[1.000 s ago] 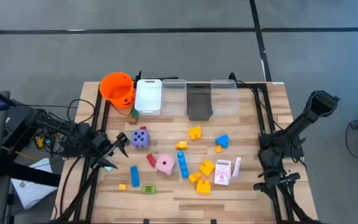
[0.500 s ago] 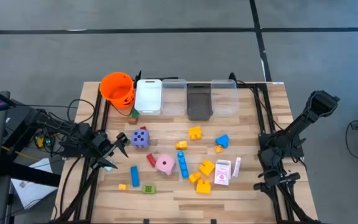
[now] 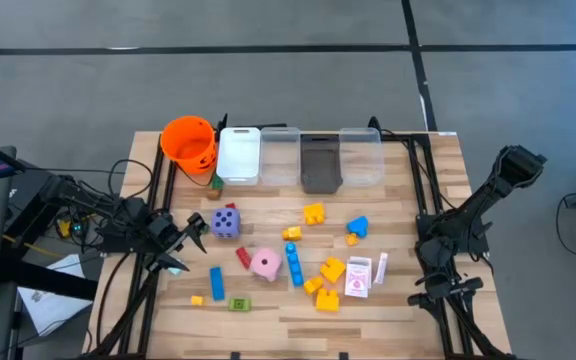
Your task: Pick & Place Toys
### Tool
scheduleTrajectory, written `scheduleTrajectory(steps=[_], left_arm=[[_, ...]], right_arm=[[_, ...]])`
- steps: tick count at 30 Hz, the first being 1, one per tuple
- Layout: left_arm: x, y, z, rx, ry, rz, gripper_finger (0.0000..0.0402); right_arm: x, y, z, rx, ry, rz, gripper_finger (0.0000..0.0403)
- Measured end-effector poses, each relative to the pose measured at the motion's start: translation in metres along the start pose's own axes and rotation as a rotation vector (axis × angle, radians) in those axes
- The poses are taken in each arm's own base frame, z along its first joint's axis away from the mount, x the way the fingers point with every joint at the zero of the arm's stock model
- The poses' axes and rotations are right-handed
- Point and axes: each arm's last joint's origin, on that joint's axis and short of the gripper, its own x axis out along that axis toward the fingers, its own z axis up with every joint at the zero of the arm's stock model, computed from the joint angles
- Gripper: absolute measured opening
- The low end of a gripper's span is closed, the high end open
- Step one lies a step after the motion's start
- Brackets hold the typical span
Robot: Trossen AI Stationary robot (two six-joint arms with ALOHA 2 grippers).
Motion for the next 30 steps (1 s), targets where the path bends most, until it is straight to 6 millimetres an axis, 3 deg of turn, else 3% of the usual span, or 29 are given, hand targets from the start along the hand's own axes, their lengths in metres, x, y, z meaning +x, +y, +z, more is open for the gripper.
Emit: scheduleTrajectory(steps=[20,30], left_arm=[[0.000,0.000,0.000,0.001,-0.003,0.000,0.0264],[-0.001,0.001,0.019,0.079,-0.209,0.103,0.0264]], right_arm=[[0.000,0.000,0.000,0.000,0.000,0.000,0.0320],[0.000,0.000,0.000,0.000,0.000,0.000,0.0320]])
